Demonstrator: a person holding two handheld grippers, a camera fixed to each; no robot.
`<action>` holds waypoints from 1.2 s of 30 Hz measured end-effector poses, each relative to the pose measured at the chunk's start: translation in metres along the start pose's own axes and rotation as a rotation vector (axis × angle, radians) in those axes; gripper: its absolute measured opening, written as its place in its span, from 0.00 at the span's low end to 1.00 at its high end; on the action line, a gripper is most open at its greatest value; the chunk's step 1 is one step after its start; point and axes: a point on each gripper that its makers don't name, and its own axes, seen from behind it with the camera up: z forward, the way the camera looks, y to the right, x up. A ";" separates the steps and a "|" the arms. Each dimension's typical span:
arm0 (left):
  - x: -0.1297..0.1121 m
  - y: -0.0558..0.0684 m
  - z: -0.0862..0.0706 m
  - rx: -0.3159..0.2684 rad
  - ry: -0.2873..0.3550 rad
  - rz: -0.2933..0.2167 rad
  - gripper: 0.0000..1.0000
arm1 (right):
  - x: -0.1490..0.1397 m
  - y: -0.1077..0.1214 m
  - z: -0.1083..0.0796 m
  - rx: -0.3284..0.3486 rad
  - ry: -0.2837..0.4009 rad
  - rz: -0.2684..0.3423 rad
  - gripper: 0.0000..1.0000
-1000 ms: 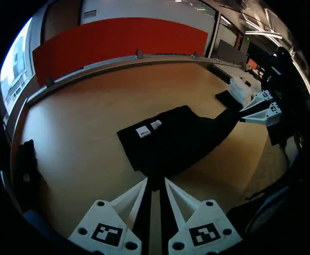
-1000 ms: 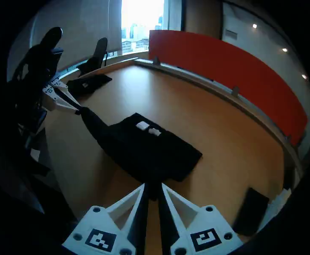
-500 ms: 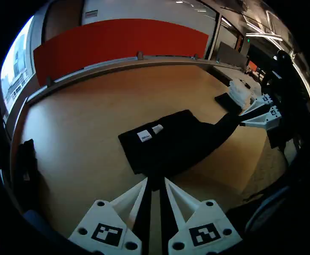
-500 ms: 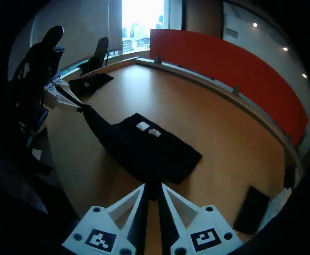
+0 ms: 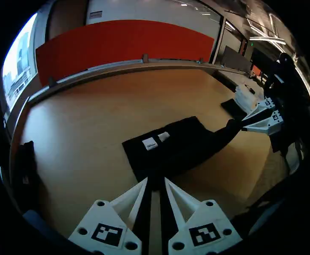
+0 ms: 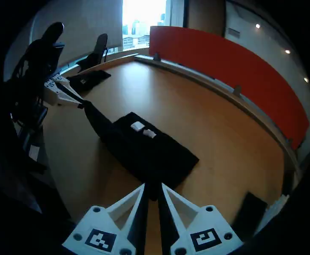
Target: Fold towel
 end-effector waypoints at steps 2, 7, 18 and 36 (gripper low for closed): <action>0.003 -0.004 0.006 0.007 0.002 0.001 0.12 | 0.003 0.005 0.004 -0.004 0.001 -0.003 0.13; 0.008 -0.011 0.023 0.020 0.000 0.000 0.12 | 0.009 0.019 0.018 -0.015 -0.004 -0.004 0.13; 0.015 -0.022 0.053 0.030 -0.006 -0.005 0.12 | 0.009 0.043 0.047 -0.025 -0.039 0.001 0.13; -0.006 -0.034 0.094 0.043 -0.059 -0.018 0.12 | -0.008 0.056 0.089 -0.014 -0.109 0.033 0.13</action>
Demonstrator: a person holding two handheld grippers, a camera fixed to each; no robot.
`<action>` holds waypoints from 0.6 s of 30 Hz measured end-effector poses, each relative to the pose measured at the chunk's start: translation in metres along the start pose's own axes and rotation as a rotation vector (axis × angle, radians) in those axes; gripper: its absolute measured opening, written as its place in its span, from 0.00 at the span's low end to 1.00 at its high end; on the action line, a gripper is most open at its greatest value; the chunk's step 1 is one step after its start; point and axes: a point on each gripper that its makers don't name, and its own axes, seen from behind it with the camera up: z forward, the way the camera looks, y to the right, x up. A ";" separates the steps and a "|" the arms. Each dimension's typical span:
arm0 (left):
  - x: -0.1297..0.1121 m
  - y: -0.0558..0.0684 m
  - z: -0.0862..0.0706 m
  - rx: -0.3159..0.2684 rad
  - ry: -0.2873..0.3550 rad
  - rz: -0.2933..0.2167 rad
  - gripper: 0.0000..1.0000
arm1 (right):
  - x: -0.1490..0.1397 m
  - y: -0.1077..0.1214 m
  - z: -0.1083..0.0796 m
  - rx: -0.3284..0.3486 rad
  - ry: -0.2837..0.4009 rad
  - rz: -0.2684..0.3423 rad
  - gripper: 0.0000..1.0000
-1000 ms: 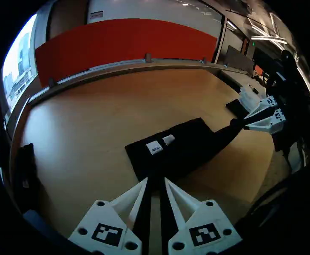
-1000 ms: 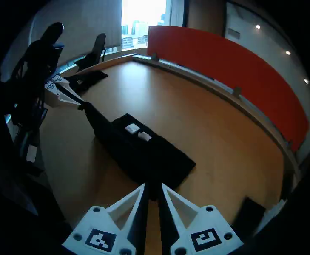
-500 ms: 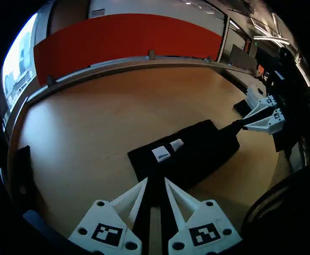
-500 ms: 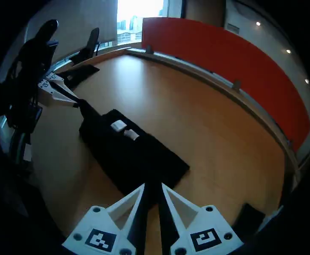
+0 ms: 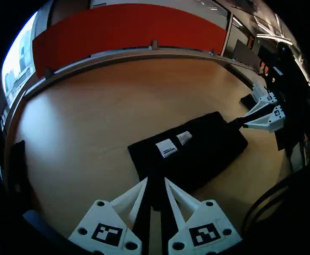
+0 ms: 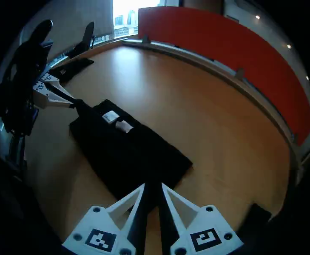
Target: Fold towel
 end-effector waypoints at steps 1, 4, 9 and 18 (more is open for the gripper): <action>0.000 -0.001 0.003 0.002 0.000 0.000 0.12 | -0.001 0.001 0.002 -0.001 -0.003 0.003 0.13; 0.000 -0.003 0.009 0.007 0.000 0.003 0.12 | -0.002 0.003 0.008 -0.002 -0.009 0.013 0.14; -0.001 -0.007 0.020 0.021 -0.004 0.013 0.13 | -0.005 0.008 0.019 -0.009 -0.017 0.033 0.18; -0.001 -0.022 0.034 0.085 -0.015 0.058 0.31 | -0.012 0.019 0.032 -0.059 -0.028 0.043 0.37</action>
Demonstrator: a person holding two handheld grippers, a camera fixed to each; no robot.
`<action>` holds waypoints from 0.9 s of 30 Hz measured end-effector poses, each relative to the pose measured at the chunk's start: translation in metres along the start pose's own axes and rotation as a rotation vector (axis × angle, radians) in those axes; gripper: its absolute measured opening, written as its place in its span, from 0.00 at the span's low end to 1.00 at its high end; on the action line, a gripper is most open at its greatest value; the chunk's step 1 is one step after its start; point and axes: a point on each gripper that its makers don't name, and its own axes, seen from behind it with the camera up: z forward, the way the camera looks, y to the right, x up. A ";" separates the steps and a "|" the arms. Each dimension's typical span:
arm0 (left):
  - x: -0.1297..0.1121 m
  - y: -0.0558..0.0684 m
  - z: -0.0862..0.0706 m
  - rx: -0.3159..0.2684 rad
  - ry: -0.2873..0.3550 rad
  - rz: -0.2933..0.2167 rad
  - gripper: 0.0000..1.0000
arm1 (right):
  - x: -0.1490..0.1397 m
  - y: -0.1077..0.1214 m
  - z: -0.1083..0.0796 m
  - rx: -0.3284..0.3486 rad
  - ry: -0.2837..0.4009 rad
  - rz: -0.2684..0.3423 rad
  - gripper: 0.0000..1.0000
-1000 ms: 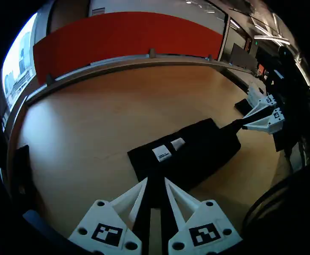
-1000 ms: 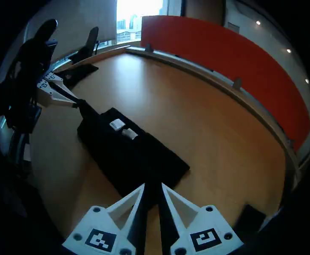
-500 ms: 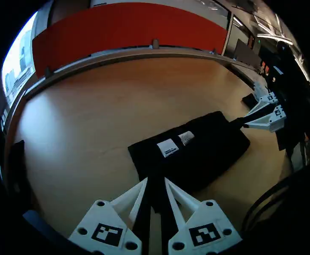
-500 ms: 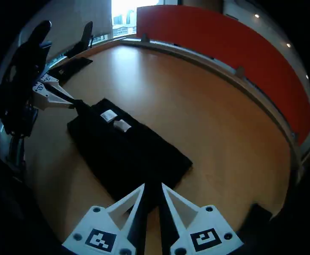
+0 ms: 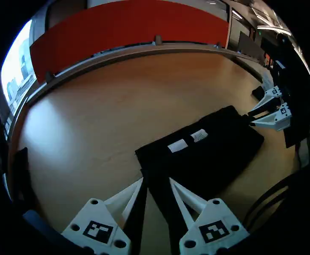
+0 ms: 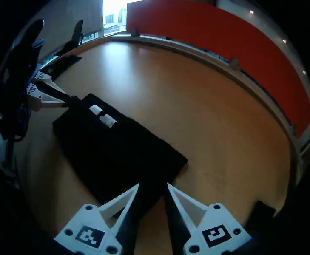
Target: Fold towel
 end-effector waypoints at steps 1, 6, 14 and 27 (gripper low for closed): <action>0.000 -0.001 0.001 0.007 -0.002 0.004 0.35 | 0.000 0.001 0.001 -0.003 0.000 0.000 0.40; -0.001 -0.006 0.003 0.027 -0.010 0.022 0.48 | 0.000 0.006 0.003 -0.023 -0.002 0.001 0.67; 0.001 -0.011 0.004 0.025 -0.021 0.010 0.75 | 0.004 0.017 0.006 -0.055 -0.002 0.004 0.81; 0.015 -0.034 0.007 0.080 -0.013 0.031 0.94 | 0.015 0.034 0.008 -0.094 0.009 0.007 0.97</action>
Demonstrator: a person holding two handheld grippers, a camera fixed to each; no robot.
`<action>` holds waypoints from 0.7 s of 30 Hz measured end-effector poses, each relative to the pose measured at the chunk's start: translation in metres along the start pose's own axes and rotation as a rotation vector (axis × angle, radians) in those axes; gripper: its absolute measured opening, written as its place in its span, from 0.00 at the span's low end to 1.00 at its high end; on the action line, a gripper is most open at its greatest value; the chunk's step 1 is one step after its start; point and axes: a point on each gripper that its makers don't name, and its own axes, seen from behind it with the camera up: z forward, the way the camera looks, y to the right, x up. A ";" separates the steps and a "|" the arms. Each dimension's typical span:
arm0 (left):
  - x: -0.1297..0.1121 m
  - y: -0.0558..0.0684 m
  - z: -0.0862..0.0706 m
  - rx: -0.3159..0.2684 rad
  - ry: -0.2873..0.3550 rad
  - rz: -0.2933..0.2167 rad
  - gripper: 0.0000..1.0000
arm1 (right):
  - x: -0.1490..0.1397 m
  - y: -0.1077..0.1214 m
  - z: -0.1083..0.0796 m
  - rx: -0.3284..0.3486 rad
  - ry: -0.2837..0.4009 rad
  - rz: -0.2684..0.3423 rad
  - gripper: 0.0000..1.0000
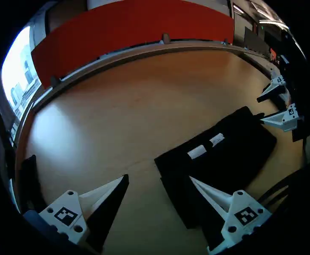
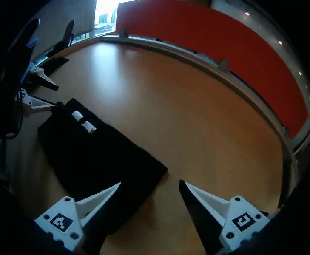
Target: Fold towel
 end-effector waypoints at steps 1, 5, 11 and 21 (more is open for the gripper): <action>0.001 -0.002 0.000 0.004 0.001 0.002 0.94 | 0.000 0.001 0.000 -0.003 0.001 0.001 0.98; 0.007 -0.010 0.001 0.027 0.005 0.005 0.94 | 0.003 0.006 0.002 -0.014 0.005 0.006 1.00; 0.019 -0.025 -0.001 0.063 0.024 -0.002 0.94 | 0.009 0.014 0.003 -0.034 0.018 0.020 1.00; 0.027 -0.038 -0.026 0.080 0.061 -0.008 0.94 | 0.017 0.023 0.009 -0.050 0.026 0.028 1.00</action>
